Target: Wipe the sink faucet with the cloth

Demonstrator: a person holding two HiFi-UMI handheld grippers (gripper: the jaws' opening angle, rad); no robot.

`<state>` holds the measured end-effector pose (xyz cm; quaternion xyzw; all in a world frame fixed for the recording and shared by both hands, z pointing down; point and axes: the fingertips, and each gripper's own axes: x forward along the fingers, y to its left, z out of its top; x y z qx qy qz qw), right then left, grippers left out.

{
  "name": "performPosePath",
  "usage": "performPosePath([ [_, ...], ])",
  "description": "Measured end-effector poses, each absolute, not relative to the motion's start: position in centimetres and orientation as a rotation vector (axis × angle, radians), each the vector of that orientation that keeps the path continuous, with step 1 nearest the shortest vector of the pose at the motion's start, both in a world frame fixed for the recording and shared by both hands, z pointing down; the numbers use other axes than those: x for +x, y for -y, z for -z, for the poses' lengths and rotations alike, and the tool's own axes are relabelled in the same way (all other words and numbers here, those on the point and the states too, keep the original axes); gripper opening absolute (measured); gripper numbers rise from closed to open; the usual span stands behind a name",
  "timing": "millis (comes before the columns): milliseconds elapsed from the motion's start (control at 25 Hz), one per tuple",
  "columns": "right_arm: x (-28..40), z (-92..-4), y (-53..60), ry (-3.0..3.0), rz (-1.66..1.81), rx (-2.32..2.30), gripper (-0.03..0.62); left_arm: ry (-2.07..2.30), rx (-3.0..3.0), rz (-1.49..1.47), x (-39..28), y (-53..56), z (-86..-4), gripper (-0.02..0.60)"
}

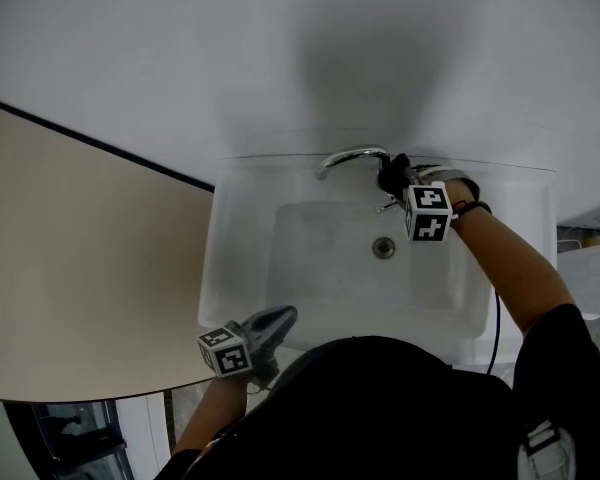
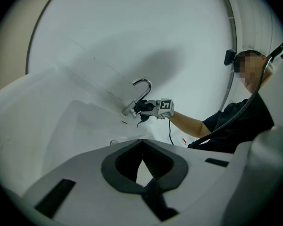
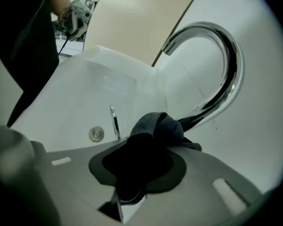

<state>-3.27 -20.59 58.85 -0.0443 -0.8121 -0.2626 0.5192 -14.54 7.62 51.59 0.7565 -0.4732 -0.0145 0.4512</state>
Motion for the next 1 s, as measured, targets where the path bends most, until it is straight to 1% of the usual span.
performPosePath([
  [80, -3.8, -59.0, 20.4, 1.944, 0.570, -0.131, 0.078, 1.159, 1.877, 0.040, -14.0, -7.4, -51.6, 0.000],
  [280, -3.1, -59.3, 20.9, 1.871, 0.658, -0.202, 0.078, 1.153, 1.887, 0.023, -13.4, -7.5, -51.4, 0.000],
  [360, -3.0, -59.4, 21.1, 1.883, 0.628, -0.208, 0.078, 1.157, 1.889, 0.032, -13.6, -7.8, -51.3, 0.000],
  [560, -1.1, -60.3, 24.3, 1.908, 0.428, -0.032, 0.079, 1.179, 1.896, 0.052, -13.9, -8.7, -50.7, 0.000],
  [680, -1.8, -57.9, 24.8, 2.078, 0.248, 0.087, 0.080, 1.195, 1.897, 0.073, -14.5, -9.3, -50.4, 0.000],
  [800, -4.2, -54.9, 24.6, 2.097, 0.347, 0.132, 0.081, 1.216, 1.891, 0.096, -15.4, -9.3, -50.8, 0.000],
  [880, -4.2, -54.3, 24.1, 2.061, 0.420, 0.142, 0.082, 1.219, 1.893, 0.118, -15.4, -9.4, -50.8, 0.000],
  [1000, -4.5, -52.1, 22.1, 2.128, 0.403, 0.142, 0.083, 1.208, 1.908, 0.138, -15.8, -9.4, -50.6, 0.000],
])
